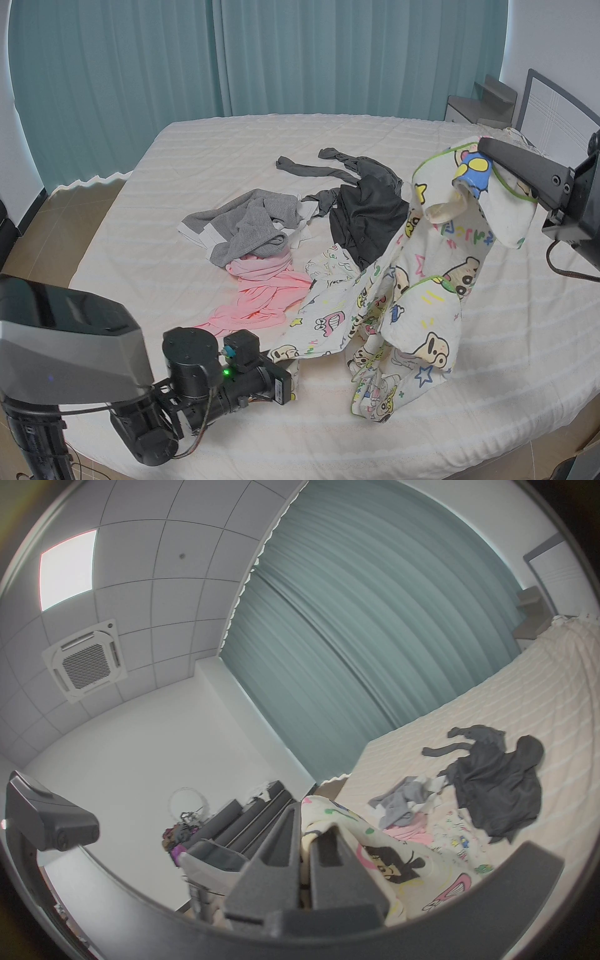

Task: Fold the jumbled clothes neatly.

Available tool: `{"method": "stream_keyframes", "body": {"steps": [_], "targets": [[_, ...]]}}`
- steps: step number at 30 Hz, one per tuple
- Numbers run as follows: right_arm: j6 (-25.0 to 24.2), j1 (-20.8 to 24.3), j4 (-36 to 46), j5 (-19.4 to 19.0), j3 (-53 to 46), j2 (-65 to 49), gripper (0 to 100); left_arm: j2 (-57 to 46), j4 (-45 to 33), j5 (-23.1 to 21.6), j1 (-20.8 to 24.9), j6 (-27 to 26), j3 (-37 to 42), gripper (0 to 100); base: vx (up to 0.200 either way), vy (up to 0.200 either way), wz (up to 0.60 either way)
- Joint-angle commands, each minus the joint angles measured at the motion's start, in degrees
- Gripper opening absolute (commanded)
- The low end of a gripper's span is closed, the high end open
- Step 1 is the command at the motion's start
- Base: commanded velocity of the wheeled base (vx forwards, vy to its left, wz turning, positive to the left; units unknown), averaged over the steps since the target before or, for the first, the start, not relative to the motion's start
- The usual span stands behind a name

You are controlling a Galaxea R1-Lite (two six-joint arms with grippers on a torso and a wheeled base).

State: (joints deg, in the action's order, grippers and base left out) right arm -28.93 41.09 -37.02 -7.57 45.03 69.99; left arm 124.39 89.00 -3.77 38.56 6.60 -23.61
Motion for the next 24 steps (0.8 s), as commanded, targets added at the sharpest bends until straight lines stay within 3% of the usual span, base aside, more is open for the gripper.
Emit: {"method": "stream_keyframes", "body": {"steps": [1, 3, 7, 8, 15, 19, 24], "targets": [[-0.2, -8.8, 0.0, -0.2, -3.9, -1.9, 0, -13.7, -0.3, 2.4, -2.0, 0.3, 3.5, 0, 0.000, 0.000, 0.00], [-0.3, -13.7, -0.1, -0.2, -5.0, -2.4, 0, -20.7, -4.0, 3.2, -4.3, 1.1, 2.4, 0, 0.000, 0.000, 0.00], [-0.3, -17.6, 0.1, -0.2, -5.0, -3.5, 0, -28.3, -11.7, 3.4, -6.6, 2.2, -0.6, 0, 0.000, 0.000, 0.00], [-0.1, -19.5, 0.2, -0.2, -5.0, -4.1, 0, -33.3, -18.3, 4.8, -7.7, 2.5, -4.1, 0, 0.000, 0.000, 0.00], [0.0, -23.2, 0.5, -0.1, -4.4, -6.2, 0, -46.0, -44.3, 12.3, -8.9, 2.5, -20.2, 0, 0.000, 0.000, 0.00], [0.1, -22.4, 0.5, -0.2, -3.6, -8.1, 0, -48.9, -49.5, 17.7, -8.9, 2.4, -25.9, 0, 0.000, 0.000, 0.00], [0.5, -21.2, 0.5, -0.2, -2.4, -9.5, 0, -50.0, -49.5, 19.4, -8.9, 1.8, -27.9, 0, 0.000, 0.000, 0.00]]}}
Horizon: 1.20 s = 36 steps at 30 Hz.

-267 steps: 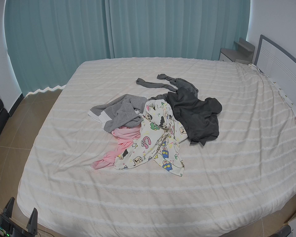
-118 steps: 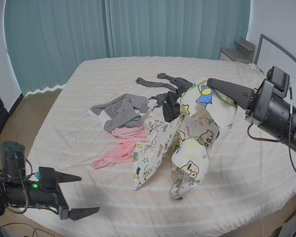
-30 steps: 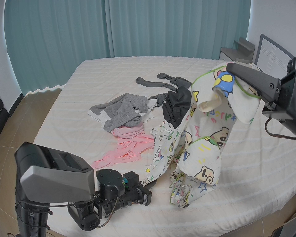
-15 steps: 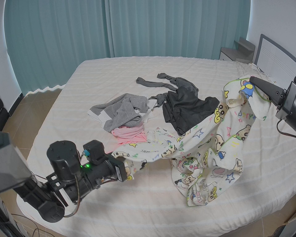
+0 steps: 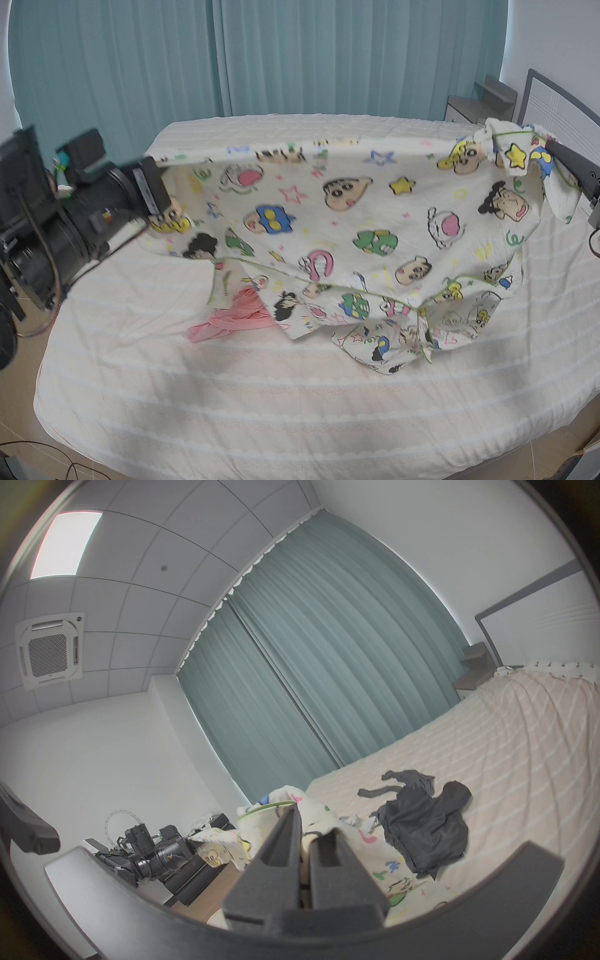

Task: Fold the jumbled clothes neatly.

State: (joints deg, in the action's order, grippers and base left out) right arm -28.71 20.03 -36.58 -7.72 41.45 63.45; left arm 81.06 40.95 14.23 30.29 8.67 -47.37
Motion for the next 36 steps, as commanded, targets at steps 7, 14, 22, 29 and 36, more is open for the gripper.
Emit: {"method": "stream_keyframes", "body": {"steps": [7, 14, 22, 29, 36], "targets": [[1.6, -0.1, 0.3, -0.7, 6.5, -4.4, 0, -10.7, -1.2, 2.9, -0.1, -3.8, -3.7, 0, 0.000, 0.000, 0.00], [1.6, 2.6, 0.3, -1.0, 3.6, -4.8, 0, -12.7, -1.3, 3.0, -0.1, -3.8, -0.3, 0, 0.000, 0.000, 0.00], [1.6, 5.2, 0.4, -2.1, 2.0, -4.6, 0, -12.8, -1.4, 3.0, -0.1, -3.8, 1.4, 0, 0.000, 0.000, 0.00], [1.5, 5.2, 0.4, -2.6, 0.8, -4.7, 0, -13.1, -1.4, 3.0, 0.3, -3.8, 3.3, 0, -0.143, 0.000, 0.00], [1.5, 5.1, 0.4, -2.6, 0.7, -4.9, 0, -13.2, -1.3, 3.0, 0.5, -3.8, 3.7, 0, -0.200, 0.000, 0.00]]}}
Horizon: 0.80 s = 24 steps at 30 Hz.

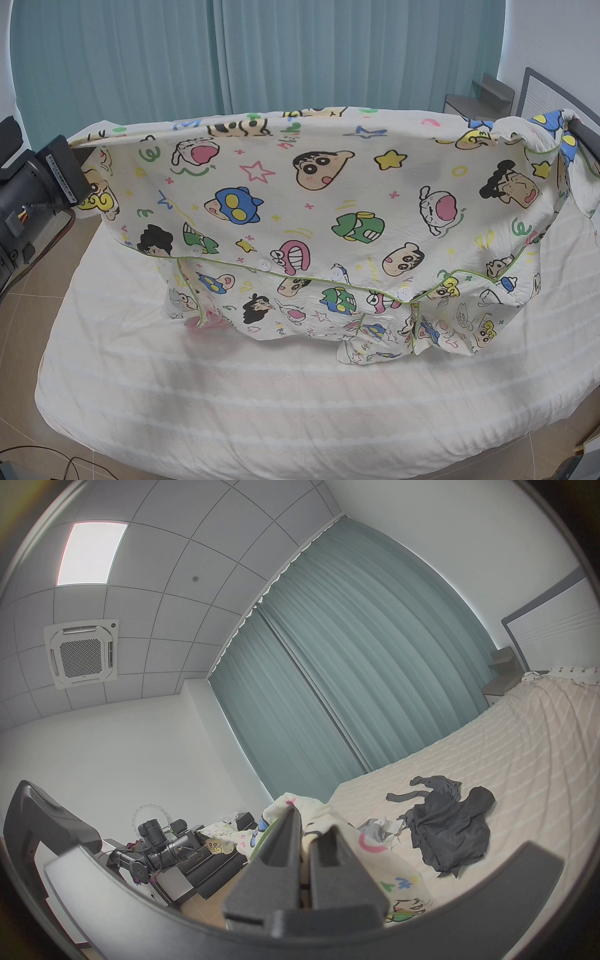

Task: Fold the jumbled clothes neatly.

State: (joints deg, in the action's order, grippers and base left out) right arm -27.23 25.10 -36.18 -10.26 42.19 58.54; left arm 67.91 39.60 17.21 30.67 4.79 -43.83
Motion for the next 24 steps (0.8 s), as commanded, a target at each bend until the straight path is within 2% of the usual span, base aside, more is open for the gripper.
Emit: {"method": "stream_keyframes", "body": {"steps": [1, 3, 15, 24], "targets": [[0.0, 0.0, 0.0, 0.0, -0.1, 0.0, 0, -0.1, 0.0, 0.0, 0.1, 0.0, 0.1, 0, -0.200, 0.000, 0.00], [0.0, 0.0, 0.0, 0.0, -0.2, 0.0, 0, -0.2, 0.0, 0.0, 0.1, 0.0, 0.2, 0, -0.200, 0.000, 0.00], [0.0, 0.0, 0.0, 0.0, -0.4, 0.0, 0, -0.2, 0.2, -0.2, 0.1, 0.3, 0.7, 0, 0.000, 0.000, 0.00], [-0.1, -0.1, 0.0, 0.0, -0.4, 0.1, 0, -0.2, 0.1, -0.3, 0.1, 0.0, 0.7, 0, 0.000, -0.200, 0.00]]}}
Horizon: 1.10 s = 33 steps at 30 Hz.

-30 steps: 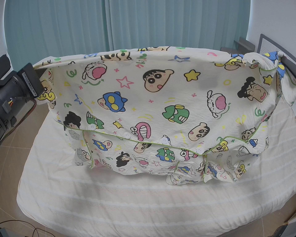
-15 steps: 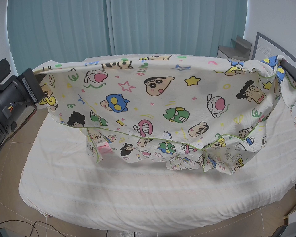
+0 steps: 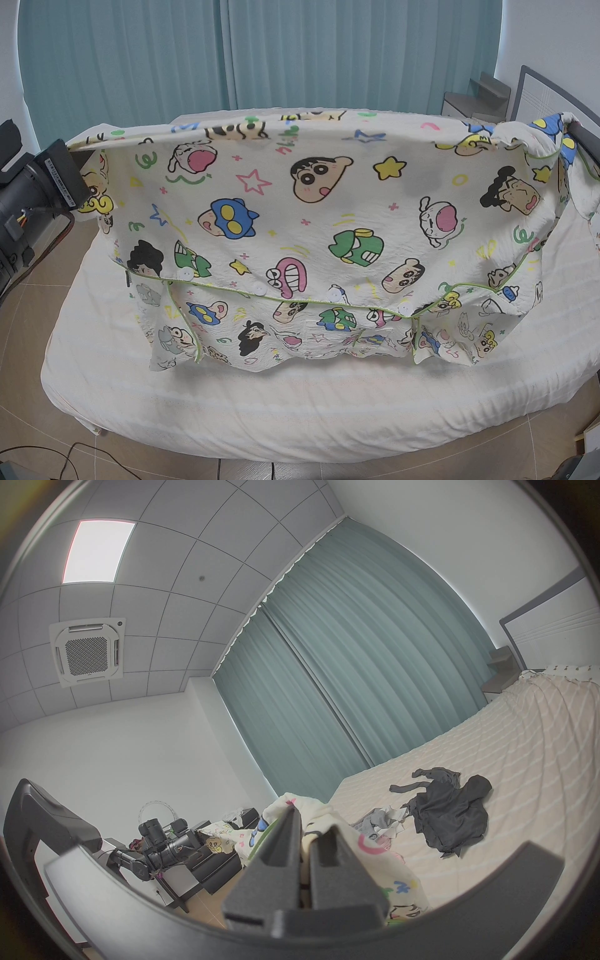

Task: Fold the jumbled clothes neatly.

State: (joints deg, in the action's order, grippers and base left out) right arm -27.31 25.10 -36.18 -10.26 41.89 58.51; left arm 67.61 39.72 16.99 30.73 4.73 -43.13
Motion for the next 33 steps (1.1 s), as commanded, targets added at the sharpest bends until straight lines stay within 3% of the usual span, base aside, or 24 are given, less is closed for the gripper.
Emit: {"method": "stream_keyframes", "body": {"steps": [1, 33], "targets": [[0.0, -0.1, 0.0, 0.0, -0.1, 0.2, 0, 0.2, -0.1, 0.0, 0.0, 0.0, 0.0, 0, 0.000, -0.200, 0.00], [0.1, -0.2, 0.0, 0.2, -0.9, -0.2, 0, 0.1, -0.2, 0.1, 0.1, -0.2, 0.4, 0, 0.000, -0.200, 0.00]]}}
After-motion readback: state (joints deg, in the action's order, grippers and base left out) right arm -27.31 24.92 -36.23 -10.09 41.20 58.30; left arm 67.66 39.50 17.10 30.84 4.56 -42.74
